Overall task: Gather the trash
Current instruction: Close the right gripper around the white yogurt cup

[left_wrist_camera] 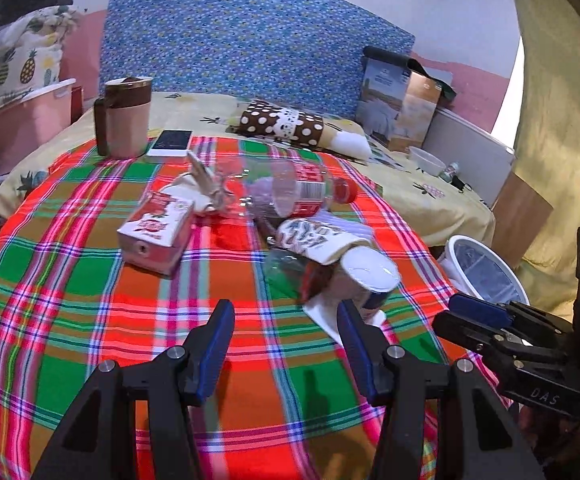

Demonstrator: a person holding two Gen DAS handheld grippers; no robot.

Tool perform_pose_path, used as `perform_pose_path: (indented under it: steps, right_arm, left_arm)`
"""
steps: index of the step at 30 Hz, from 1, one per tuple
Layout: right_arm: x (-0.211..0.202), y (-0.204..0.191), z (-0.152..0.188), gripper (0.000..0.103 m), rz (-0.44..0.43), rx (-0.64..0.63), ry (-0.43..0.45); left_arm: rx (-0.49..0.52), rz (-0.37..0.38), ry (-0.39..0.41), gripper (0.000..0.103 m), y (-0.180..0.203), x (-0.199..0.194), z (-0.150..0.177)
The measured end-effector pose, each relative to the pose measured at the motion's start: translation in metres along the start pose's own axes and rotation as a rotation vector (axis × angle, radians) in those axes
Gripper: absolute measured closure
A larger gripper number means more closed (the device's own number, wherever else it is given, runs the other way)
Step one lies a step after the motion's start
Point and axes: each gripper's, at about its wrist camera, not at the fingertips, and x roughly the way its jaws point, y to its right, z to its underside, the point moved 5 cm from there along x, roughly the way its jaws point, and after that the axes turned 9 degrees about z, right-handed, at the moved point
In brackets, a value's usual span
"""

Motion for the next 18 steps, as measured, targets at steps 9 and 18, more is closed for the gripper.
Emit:
perform_pose_path:
  steps: [9, 18]
  right_arm:
    - [0.018, -0.016, -0.010, 0.057, 0.006, -0.058, -0.008]
    - [0.032, -0.025, -0.015, 0.053, 0.025, -0.101, -0.020]
  left_arm:
    - [-0.034, -0.008, 0.009, 0.049, -0.023, -0.002, -0.005]
    - [-0.044, 0.006, 0.001, 0.049, -0.031, 0.003, -0.005]
